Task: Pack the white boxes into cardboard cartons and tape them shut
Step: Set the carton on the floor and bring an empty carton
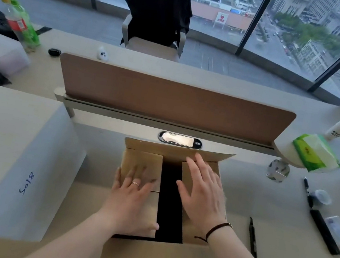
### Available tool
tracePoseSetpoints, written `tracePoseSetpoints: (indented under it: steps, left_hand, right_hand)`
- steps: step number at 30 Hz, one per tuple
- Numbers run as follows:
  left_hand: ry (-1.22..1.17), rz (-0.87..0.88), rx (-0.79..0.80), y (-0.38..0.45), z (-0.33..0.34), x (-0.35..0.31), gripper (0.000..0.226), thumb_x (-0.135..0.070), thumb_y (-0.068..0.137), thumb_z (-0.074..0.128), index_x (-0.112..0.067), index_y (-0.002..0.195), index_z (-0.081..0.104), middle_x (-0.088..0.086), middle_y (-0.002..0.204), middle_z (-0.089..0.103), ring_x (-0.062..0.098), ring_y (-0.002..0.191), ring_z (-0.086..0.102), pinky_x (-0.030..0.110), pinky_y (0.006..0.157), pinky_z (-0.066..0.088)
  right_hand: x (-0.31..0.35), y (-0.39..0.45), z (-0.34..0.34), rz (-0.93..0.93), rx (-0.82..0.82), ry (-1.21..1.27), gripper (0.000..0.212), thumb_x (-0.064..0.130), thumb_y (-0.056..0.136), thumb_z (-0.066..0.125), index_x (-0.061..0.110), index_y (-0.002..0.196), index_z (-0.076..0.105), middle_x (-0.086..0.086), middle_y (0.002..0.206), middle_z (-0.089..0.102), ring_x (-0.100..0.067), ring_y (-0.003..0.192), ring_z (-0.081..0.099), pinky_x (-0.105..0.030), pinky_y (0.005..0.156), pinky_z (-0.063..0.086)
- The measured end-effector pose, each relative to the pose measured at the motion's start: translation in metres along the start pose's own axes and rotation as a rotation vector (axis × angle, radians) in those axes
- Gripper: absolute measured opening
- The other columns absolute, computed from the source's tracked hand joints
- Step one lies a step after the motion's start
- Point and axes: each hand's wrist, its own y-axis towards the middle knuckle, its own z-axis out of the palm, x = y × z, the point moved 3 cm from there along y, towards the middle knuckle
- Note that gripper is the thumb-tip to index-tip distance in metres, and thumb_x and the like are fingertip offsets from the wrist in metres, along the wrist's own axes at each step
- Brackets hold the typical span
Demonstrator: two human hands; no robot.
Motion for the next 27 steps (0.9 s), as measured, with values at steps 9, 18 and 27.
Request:
tracePoseSetpoints:
  steps: [9, 18, 27]
  left_hand:
    - [0.057, 0.001, 0.057, 0.014, 0.015, 0.015, 0.118, -0.1, 0.068, 0.03, -0.037, 0.159, -0.01, 0.004, 0.161, -0.037, 0.03, 0.144, -0.042, 0.061, 0.119, -0.016]
    - [0.094, -0.075, 0.06, 0.014, 0.018, 0.014, 0.097, -0.093, 0.078, 0.018, -0.044, 0.158, -0.007, -0.001, 0.16, -0.037, 0.025, 0.142, -0.045, 0.058, 0.117, -0.022]
    - [0.048, -0.32, 0.071, 0.027, 0.008, -0.03, 0.096, -0.084, 0.084, 0.036, -0.046, 0.154, -0.017, 0.01, 0.163, -0.031, 0.045, 0.146, -0.033, 0.077, 0.11, -0.015]
  right_hand:
    - [-0.026, 0.083, 0.03, 0.049, 0.272, -0.169, 0.075, 0.055, 0.099, 0.044, 0.038, 0.16, 0.003, 0.005, 0.169, -0.006, -0.022, 0.156, -0.006, -0.05, 0.126, -0.002]
    - [-0.047, 0.084, 0.061, 0.133, 0.441, -0.199, 0.088, 0.068, 0.089, 0.053, 0.041, 0.158, 0.006, -0.001, 0.169, 0.012, -0.032, 0.156, 0.003, -0.062, 0.123, 0.003]
    - [-0.015, 0.025, 0.065, 0.055, 0.476, -0.283, 0.099, 0.048, 0.091, 0.061, 0.037, 0.158, -0.011, -0.012, 0.164, -0.027, -0.04, 0.15, -0.024, -0.075, 0.113, -0.007]
